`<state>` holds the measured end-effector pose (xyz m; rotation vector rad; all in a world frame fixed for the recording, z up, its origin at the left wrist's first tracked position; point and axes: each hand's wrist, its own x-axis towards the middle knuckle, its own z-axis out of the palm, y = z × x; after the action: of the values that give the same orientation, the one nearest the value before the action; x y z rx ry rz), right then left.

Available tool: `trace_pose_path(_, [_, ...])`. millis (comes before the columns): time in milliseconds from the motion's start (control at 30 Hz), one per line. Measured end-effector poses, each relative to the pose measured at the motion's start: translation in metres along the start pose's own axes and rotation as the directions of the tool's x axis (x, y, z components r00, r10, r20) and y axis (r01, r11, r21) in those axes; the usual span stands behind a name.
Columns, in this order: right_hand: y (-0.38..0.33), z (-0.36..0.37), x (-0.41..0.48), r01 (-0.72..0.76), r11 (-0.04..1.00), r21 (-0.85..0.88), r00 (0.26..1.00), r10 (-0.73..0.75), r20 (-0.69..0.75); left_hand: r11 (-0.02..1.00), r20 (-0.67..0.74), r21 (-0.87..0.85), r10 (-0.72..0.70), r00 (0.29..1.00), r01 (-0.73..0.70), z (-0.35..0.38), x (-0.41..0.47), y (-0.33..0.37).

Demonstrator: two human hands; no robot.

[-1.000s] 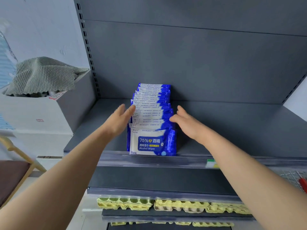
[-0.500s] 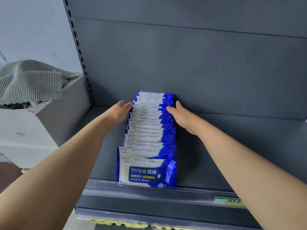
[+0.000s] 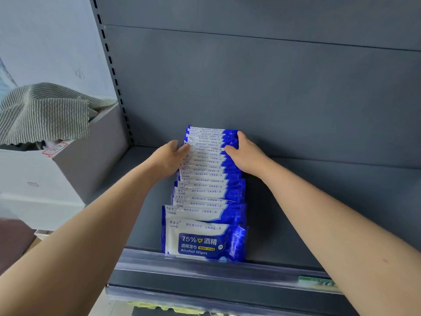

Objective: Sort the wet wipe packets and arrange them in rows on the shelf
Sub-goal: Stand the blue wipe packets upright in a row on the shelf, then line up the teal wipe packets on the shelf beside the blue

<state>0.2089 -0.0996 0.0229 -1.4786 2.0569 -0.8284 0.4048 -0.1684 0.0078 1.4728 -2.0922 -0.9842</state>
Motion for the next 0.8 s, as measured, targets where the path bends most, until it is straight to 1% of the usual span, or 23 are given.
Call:
trace_pose_path(67, [-0.007,-0.011,-0.024,0.091,0.983,-0.160,0.993,-0.101,-0.061,0.968,-0.118,0.230,0.131,0.984,-0.101,-0.006,-0.012,0.002])
trace_pose_path(133, [-0.010,-0.020,-0.052,0.135,0.947,-0.292,0.978,-0.175,-0.117,0.895,-0.192,0.396,0.297,0.935,-0.204,-0.012,-0.037,0.014])
trace_pose_path(200, [-0.011,-0.030,-0.082,0.153,0.914,-0.376,0.965,-0.221,-0.144,0.819,-0.202,0.505,0.419,0.885,-0.272,-0.011,-0.065,0.029])
trace_pose_path(267, [-0.007,-0.042,-0.115,0.155,0.886,-0.437,0.953,-0.250,-0.169,0.739,-0.167,0.586,0.511,0.843,-0.332,-0.001,-0.093,0.047])
trace_pose_path(367, [0.010,-0.064,-0.167,0.108,0.867,-0.487,0.940,-0.249,-0.235,0.647,-0.108,0.585,0.660,0.744,-0.489,0.027,-0.128,0.070])
trace_pose_path(433, [0.026,-0.079,-0.202,0.061,0.861,-0.504,0.940,-0.219,-0.261,0.596,-0.051,0.556,0.720,0.692,-0.579,0.053,-0.144,0.085])
trace_pose_path(533, [0.063,-0.102,-0.249,-0.005,0.861,-0.509,0.937,-0.174,-0.303,0.538,0.064,0.502,0.758,0.649,-0.677,0.102,-0.169,0.115])
trace_pose_path(633, [0.109,-0.124,-0.292,-0.102,0.861,-0.498,0.931,-0.094,-0.353,0.464,0.134,0.473,0.802,0.582,-0.749,0.158,-0.191,0.147])
trace_pose_path(700, [0.144,-0.141,-0.318,-0.182,0.854,-0.487,0.916,-0.033,-0.399,0.438,0.174,0.450,0.812,0.557,-0.778,0.198,-0.204,0.168])
trace_pose_path(800, [0.198,-0.171,-0.352,-0.278,0.842,-0.463,0.888,0.042,-0.457,0.424,0.218,0.385,0.821,0.528,-0.820,0.261,-0.222,0.203])
